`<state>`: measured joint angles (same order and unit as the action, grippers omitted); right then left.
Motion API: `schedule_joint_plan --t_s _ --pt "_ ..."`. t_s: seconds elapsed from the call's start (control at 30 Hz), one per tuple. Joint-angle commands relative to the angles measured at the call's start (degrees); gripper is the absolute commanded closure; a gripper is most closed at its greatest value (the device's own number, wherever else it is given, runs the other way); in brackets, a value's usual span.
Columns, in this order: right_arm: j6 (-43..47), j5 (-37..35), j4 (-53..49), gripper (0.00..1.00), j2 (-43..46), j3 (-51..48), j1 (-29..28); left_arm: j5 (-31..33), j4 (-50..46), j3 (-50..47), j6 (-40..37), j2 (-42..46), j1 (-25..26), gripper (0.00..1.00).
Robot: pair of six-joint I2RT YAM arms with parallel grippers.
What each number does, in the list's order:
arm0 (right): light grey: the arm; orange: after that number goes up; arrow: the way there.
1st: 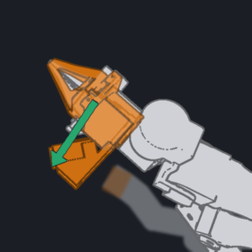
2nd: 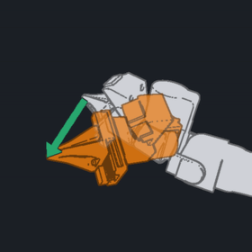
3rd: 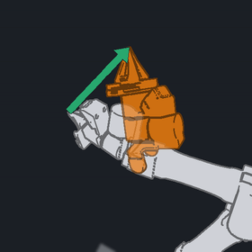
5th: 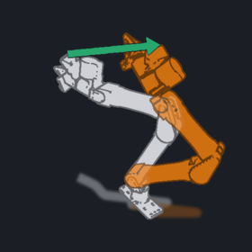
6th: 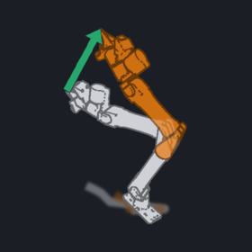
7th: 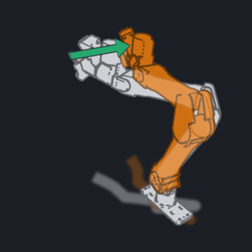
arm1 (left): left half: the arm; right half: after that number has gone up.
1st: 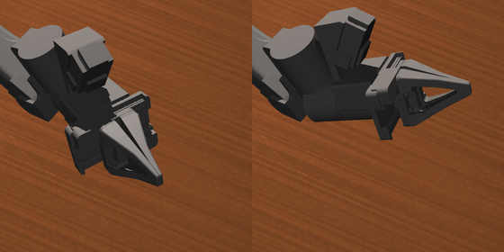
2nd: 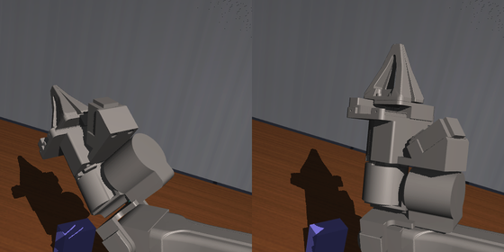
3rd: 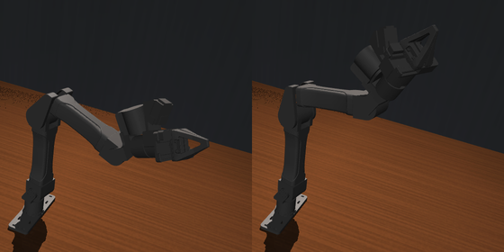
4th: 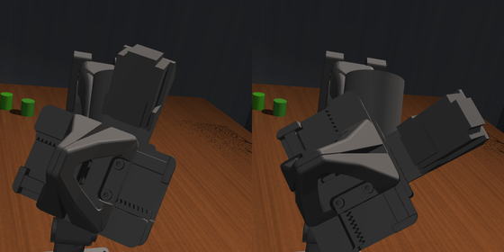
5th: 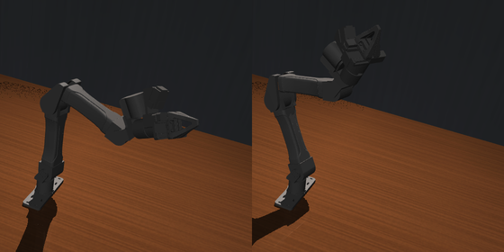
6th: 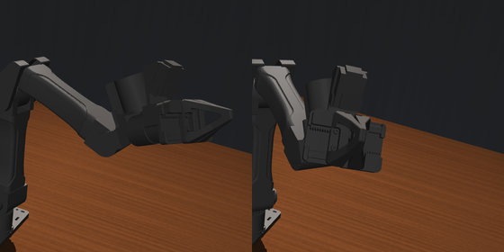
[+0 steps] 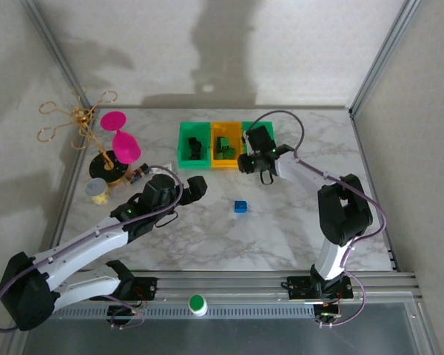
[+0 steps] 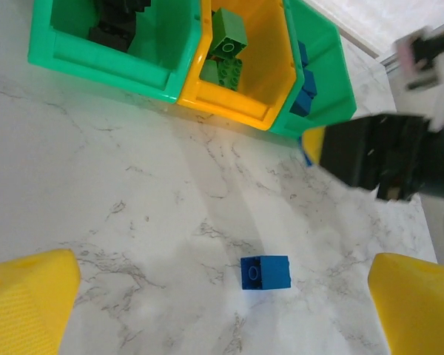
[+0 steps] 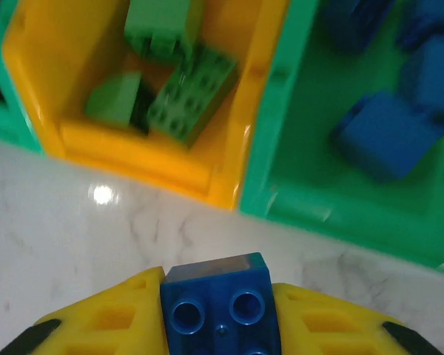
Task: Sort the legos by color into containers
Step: Pick up the lego from the center of the table, then place the lego in the container.
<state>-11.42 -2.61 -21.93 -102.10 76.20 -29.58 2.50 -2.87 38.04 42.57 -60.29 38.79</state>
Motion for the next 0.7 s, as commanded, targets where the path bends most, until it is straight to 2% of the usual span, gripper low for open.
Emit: schedule_joint_plan --t_s 0.0,0.13,0.37,0.67 --pt "-3.10 -3.17 -2.37 0.69 -1.44 4.23 2.34 -1.48 3.11 2.81 -1.14 -2.02 -0.03 0.01" --pt "-4.22 -7.61 -0.97 0.68 -4.61 8.12 3.30 -1.68 5.32 3.95 -0.77 -4.09 -0.03 0.00" --pt "-4.24 -9.48 -0.97 0.68 -13.23 16.14 4.86 -1.45 6.05 6.42 -1.90 -6.73 -0.07 0.00" --pt "-4.32 -11.00 -1.60 0.64 -20.27 21.71 5.53 -0.92 5.68 6.35 -2.58 -7.21 -0.29 0.00"
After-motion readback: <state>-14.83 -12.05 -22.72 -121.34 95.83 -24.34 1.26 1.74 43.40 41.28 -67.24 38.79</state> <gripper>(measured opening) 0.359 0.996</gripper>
